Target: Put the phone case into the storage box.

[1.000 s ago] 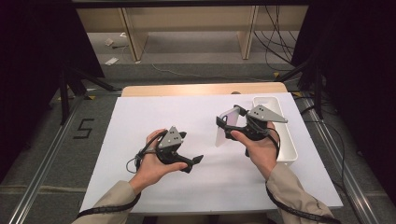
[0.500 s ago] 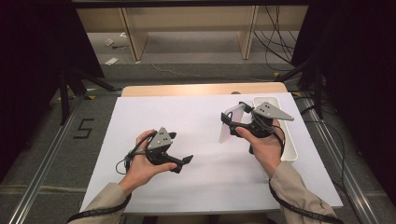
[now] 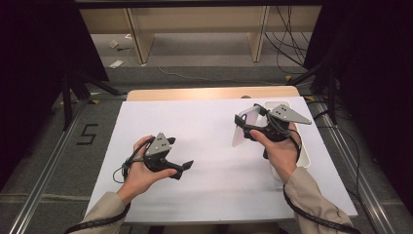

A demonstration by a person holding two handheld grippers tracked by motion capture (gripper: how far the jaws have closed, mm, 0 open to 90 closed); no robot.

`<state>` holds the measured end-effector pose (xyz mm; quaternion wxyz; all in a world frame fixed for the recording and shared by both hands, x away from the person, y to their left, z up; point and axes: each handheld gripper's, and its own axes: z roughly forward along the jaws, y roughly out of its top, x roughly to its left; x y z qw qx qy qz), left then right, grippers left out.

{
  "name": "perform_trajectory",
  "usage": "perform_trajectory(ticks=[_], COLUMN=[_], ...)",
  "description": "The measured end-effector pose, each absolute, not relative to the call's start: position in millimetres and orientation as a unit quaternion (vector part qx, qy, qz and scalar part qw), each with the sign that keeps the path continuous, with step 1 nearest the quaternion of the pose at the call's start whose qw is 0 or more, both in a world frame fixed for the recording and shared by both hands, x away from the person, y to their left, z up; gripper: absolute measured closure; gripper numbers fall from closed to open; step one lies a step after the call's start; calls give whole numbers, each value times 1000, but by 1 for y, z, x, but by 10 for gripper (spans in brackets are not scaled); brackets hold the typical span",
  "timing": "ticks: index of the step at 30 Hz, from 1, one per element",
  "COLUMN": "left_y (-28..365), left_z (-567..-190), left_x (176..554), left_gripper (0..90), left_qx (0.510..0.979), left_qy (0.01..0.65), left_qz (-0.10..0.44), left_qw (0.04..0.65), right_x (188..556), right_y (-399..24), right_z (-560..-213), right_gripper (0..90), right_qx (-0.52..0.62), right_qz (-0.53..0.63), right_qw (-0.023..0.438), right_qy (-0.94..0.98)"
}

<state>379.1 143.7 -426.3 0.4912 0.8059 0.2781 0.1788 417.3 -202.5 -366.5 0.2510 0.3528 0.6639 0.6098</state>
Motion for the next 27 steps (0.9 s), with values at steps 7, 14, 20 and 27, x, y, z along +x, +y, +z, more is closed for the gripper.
perform_trajectory(ticks=[7,14,20,27], left_y=[149,152,152,152], left_z=[-428,-429,-430,-431], left_x=[378,378,378,379], left_gripper=[0,0,0,0], left_qx=[804,803,802,802], left_qy=[284,289,290,291], left_qz=[179,180,179,179], left_qw=[491,489,490,489], right_x=[419,420,421,423], right_y=[-208,-210,-214,-220], right_z=[-364,-364,-362,-361], right_gripper=[181,181,181,181], right_qx=[357,359,363,368], right_qz=[610,608,607,606], right_qw=[257,258,264,269], right_qy=[659,660,656,652])
